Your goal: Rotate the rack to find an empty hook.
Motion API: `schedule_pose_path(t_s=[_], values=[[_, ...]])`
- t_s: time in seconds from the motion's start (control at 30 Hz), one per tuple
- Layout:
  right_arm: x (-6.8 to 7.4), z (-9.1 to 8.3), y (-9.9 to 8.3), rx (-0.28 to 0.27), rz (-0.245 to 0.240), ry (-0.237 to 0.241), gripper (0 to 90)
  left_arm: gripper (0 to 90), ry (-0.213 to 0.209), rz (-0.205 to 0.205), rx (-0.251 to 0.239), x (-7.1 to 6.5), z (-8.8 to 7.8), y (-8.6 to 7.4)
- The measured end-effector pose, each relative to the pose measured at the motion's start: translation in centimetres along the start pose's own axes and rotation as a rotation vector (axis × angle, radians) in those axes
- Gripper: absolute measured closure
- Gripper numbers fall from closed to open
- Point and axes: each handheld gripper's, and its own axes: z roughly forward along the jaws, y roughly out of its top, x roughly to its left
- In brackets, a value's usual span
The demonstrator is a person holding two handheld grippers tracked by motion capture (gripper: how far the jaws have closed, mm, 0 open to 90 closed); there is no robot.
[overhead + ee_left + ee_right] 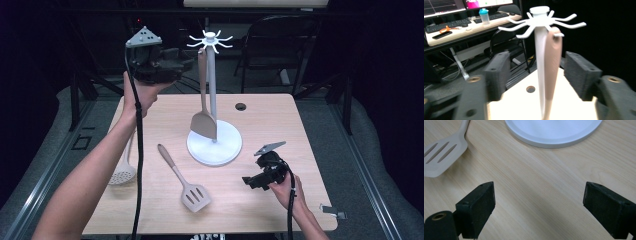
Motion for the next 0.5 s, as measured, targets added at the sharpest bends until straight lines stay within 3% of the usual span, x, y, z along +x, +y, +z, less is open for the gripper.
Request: schedule_pose_path(t_s=[0.2,0.5], values=[[0.2,0.0,0.1,0.003,-0.01,-0.003,10.4,22.4,-0.008,-0.018,0.038,0.1,-0.9,-2.4],[0.7,0.2,0.2,0.009,-0.025,-0.002,11.0,15.4,-0.001,-0.071,0.109,0.7,-1.5,-7.6]])
